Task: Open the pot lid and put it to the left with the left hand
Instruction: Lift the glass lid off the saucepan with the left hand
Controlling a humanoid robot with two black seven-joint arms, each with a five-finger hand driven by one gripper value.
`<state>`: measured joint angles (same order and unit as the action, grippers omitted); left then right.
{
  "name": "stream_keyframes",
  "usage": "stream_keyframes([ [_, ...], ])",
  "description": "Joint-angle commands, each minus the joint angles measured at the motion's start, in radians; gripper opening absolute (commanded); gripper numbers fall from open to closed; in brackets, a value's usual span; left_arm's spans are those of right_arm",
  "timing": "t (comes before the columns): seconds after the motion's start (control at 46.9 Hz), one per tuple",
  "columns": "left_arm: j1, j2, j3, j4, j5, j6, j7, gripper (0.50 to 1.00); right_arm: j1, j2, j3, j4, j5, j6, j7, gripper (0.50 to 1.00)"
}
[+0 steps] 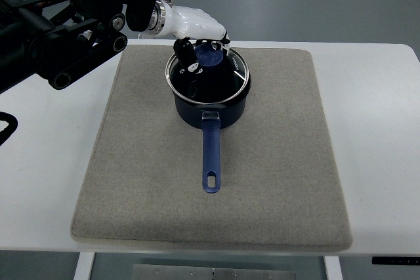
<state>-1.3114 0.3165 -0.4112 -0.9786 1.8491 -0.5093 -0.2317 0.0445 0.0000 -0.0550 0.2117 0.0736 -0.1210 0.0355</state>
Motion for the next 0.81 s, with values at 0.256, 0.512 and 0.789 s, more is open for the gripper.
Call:
stream_keyframes([
  [0.256,-0.009,0.015,-0.015,-0.008,-0.001,0.003,0.0,0.5,0.0,0.0,0.0,0.0,0.0,0.0,0.0,0.915],
  [0.512,-0.022,0.124,-0.024,-0.068,-0.011,0.003,-0.003,0.5,0.0,0.0,0.0,0.0,0.0,0.0,0.0,0.915],
  [0.789,-0.003,0.279,-0.035,-0.109,-0.037,0.006,-0.015,0.5,0.0,0.0,0.0,0.0,0.0,0.0,0.0,0.915],
])
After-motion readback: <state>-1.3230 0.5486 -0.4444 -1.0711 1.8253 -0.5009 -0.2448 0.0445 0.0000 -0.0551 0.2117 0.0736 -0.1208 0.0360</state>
